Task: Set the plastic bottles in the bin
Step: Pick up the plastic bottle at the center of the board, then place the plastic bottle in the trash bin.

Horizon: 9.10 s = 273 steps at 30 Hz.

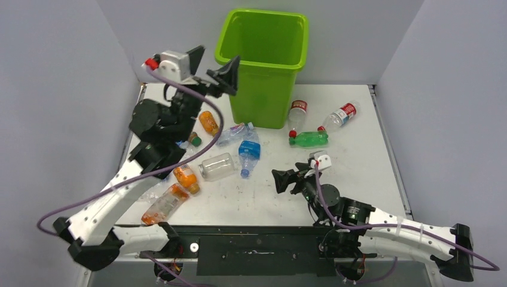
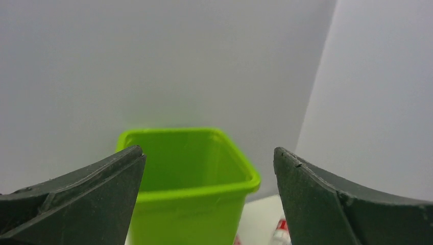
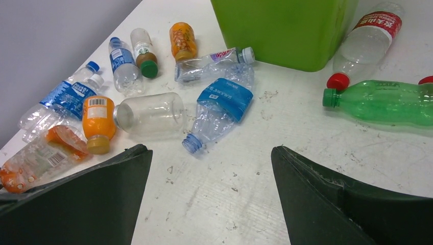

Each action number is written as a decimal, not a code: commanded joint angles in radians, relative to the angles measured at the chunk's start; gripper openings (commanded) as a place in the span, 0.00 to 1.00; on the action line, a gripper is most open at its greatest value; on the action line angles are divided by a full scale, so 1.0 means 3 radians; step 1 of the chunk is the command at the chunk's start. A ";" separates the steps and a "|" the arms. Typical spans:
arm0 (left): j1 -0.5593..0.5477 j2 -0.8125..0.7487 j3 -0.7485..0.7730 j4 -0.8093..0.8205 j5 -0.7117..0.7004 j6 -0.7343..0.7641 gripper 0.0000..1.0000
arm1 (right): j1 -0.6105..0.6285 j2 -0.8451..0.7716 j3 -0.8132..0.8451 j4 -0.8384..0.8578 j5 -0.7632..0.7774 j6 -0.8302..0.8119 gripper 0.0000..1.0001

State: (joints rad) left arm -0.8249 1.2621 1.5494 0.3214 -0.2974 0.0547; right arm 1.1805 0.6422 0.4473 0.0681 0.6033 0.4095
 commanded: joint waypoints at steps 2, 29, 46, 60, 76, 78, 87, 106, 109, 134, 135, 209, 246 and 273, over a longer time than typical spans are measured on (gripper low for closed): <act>0.0147 -0.0654 -0.0879 -0.1679 -0.0551 -0.0454 0.96 | -0.0032 0.0519 0.0303 0.0202 -0.0123 0.0062 0.90; 0.1144 -0.1892 -0.3527 -0.1661 0.0161 -0.3199 0.97 | -0.1009 0.3451 0.1570 0.1507 -0.1863 0.0422 0.95; 0.1144 -0.2567 -0.3048 -0.2258 -0.0221 -0.2501 1.00 | -0.0875 0.3360 0.1094 0.1193 -0.1367 0.0784 0.96; 0.1179 -0.2671 -0.2975 -0.2214 -0.0640 -0.1841 0.98 | -0.0750 0.3774 0.1568 0.0451 -0.0925 0.0915 0.79; 0.1185 -0.2863 -0.3039 -0.2236 -0.0593 -0.1833 0.98 | -0.0741 0.3499 0.1386 0.0135 -0.0847 0.0884 0.05; 0.1182 -0.2884 -0.3062 -0.2197 -0.0563 -0.1799 0.98 | -0.0734 0.3222 0.1314 -0.0032 -0.0845 0.0830 0.05; 0.1170 -0.2769 -0.3093 -0.1392 0.1218 -0.1328 0.96 | -0.0685 0.1881 0.1403 -0.1501 -0.1308 0.0251 0.05; -0.0323 -0.2014 -0.2372 -0.2324 0.1792 0.2057 0.96 | -0.0632 0.1551 0.2419 -0.3066 -0.2412 -0.0244 0.05; -0.0953 -0.1868 -0.2513 -0.2129 0.0944 0.2458 0.96 | -0.0622 0.1638 0.2535 -0.3107 -0.2509 -0.0256 0.05; -0.1438 -0.1538 -0.2749 -0.0904 -0.0150 0.2639 0.00 | -0.0409 0.1357 0.2958 -0.2837 -0.2426 -0.0257 0.83; -0.1438 -0.1588 -0.2728 -0.0910 -0.0087 0.2442 0.00 | -0.0407 0.1239 0.2887 -0.2684 -0.2334 -0.0275 0.91; 0.0156 -0.1143 -0.1652 -0.0602 0.1461 -0.2781 0.57 | -0.0327 0.0255 0.0820 0.0132 -0.2738 -0.0583 0.05; 0.1206 0.2377 0.1879 0.1898 0.1377 -0.1997 0.00 | -0.0320 -0.0756 0.0195 -0.0608 -0.0793 0.0071 0.90; 0.0277 0.0196 -0.0272 0.0770 0.0271 -0.0660 0.96 | -0.0353 -0.0367 0.0302 -0.0879 0.0133 0.0443 0.90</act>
State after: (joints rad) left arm -0.7338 1.5627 1.6577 0.7052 -0.0380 -0.2176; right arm 1.0760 0.4629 0.5064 -0.1822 0.5117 0.4938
